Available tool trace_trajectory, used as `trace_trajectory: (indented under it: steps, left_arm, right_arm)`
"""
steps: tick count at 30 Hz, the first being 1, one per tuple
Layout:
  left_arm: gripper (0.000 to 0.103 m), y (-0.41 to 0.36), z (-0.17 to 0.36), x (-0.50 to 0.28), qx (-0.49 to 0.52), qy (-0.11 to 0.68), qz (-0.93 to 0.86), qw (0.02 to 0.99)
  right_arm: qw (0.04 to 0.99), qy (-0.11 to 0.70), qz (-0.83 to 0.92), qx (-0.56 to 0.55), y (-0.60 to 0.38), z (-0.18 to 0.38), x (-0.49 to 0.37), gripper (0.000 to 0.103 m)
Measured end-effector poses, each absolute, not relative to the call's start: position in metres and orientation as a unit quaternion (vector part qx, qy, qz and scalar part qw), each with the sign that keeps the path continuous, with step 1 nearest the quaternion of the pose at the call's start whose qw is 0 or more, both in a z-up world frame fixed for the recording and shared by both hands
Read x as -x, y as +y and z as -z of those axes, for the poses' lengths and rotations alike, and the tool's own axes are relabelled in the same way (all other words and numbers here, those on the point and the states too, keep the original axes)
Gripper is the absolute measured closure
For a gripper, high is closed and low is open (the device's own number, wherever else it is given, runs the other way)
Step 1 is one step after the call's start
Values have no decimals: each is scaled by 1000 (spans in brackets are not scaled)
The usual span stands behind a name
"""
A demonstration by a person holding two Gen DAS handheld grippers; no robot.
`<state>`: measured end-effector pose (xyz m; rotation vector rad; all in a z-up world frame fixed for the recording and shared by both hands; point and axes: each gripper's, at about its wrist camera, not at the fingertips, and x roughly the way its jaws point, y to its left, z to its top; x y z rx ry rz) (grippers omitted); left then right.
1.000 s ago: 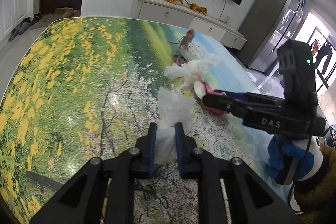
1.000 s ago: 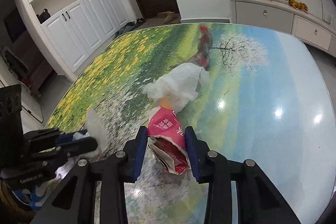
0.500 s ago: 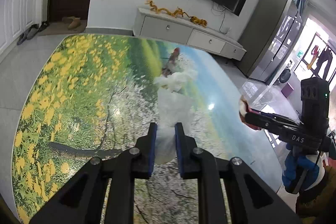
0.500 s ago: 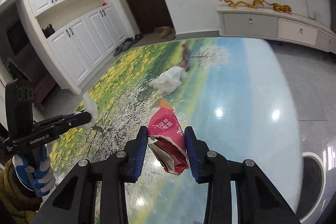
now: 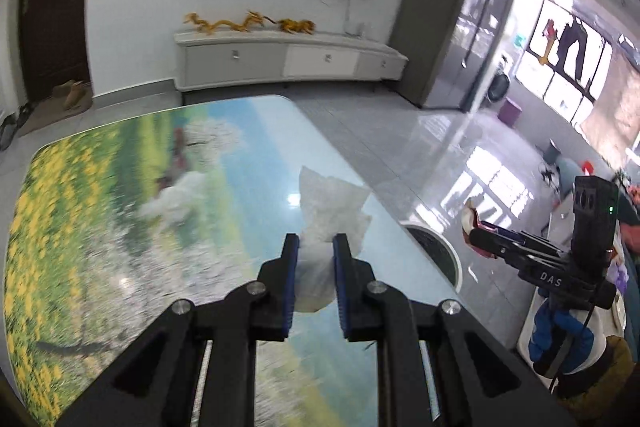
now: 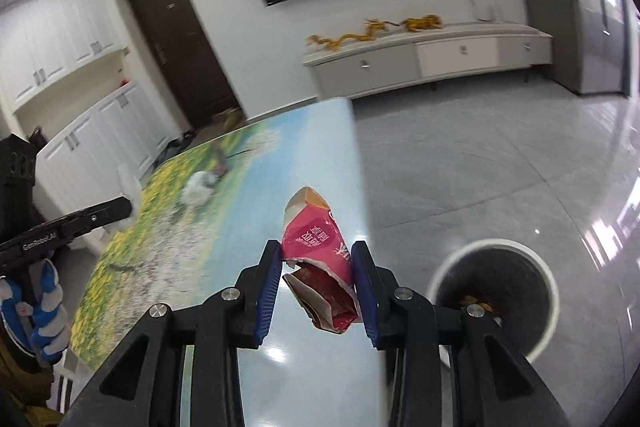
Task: Collect trash
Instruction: 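Carry tissue and pink bag over the bin and open both grippers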
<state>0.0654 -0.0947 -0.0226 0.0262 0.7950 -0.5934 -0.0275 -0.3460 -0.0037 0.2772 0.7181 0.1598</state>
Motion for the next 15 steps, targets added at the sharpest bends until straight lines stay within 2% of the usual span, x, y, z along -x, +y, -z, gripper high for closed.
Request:
trace_trajectory:
  steps: [8, 15]
  left_arm:
    - [87, -240, 49, -91, -62, 422, 363, 828]
    - [86, -332, 80, -105, -55, 458, 411, 786]
  right_arm:
    - [915, 369, 16, -161, -422, 37, 30, 69]
    - [897, 392, 66, -195, -479, 73, 23, 68]
